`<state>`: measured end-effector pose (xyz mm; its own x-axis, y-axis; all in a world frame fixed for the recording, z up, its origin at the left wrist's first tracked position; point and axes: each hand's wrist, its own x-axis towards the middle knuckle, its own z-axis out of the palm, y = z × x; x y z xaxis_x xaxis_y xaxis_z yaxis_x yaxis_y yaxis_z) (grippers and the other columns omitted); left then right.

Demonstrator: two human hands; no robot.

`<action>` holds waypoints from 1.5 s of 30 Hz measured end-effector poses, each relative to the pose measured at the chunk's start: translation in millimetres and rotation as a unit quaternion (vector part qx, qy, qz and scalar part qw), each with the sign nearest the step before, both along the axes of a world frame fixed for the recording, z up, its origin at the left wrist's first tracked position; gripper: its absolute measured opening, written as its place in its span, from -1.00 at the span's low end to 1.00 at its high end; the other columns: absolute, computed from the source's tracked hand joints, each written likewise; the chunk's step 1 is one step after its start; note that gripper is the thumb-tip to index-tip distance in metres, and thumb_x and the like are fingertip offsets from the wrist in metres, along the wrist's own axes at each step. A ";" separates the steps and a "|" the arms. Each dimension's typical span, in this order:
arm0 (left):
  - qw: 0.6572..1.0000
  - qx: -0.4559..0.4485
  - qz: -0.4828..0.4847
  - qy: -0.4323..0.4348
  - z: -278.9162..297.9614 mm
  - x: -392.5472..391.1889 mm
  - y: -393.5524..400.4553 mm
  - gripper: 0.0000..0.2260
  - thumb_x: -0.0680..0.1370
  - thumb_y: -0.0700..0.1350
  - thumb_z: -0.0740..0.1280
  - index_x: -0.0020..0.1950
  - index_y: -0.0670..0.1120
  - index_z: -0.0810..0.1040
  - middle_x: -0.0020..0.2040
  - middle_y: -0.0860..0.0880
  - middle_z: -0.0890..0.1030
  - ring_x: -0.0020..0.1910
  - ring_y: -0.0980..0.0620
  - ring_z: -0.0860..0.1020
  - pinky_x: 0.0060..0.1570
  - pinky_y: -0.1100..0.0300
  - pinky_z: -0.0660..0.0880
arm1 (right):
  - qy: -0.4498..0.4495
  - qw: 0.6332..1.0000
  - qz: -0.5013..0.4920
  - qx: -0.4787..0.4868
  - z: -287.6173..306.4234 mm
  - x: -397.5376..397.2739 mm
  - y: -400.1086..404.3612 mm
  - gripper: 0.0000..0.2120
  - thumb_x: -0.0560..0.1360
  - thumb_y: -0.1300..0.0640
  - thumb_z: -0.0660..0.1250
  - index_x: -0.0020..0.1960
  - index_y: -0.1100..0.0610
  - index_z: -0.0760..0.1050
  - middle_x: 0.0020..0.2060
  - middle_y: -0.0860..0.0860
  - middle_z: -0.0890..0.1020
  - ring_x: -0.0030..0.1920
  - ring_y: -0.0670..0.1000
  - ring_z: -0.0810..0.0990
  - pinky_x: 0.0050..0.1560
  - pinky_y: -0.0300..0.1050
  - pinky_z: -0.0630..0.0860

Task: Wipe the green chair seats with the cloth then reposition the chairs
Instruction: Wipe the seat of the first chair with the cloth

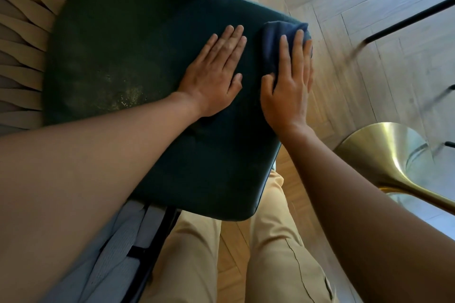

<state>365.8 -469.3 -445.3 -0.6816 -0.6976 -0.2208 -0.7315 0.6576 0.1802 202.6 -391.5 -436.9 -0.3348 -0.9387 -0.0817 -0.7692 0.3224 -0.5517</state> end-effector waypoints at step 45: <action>0.880 -0.035 0.473 0.016 -8.4 102.9 179.9 -0.39 0.65 0.01 0.05 0.65 -0.24 0.07 0.66 -0.22 0.05 0.65 -0.16 0.00 0.60 -0.11 -0.02 | -0.058 0.834 0.545 -0.063 -4.1 98.0 -16.8 -0.62 0.56 0.27 0.17 0.30 0.21 0.60 0.34 0.12 0.58 0.42 0.13 0.48 0.40 0.21 0.39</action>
<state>468.7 -289.4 -453.7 0.2057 -0.9676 -0.1465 -0.9529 -0.2321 0.1950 300.5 -408.3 -441.0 0.7272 -0.6831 0.0674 -0.5060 -0.5998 -0.6199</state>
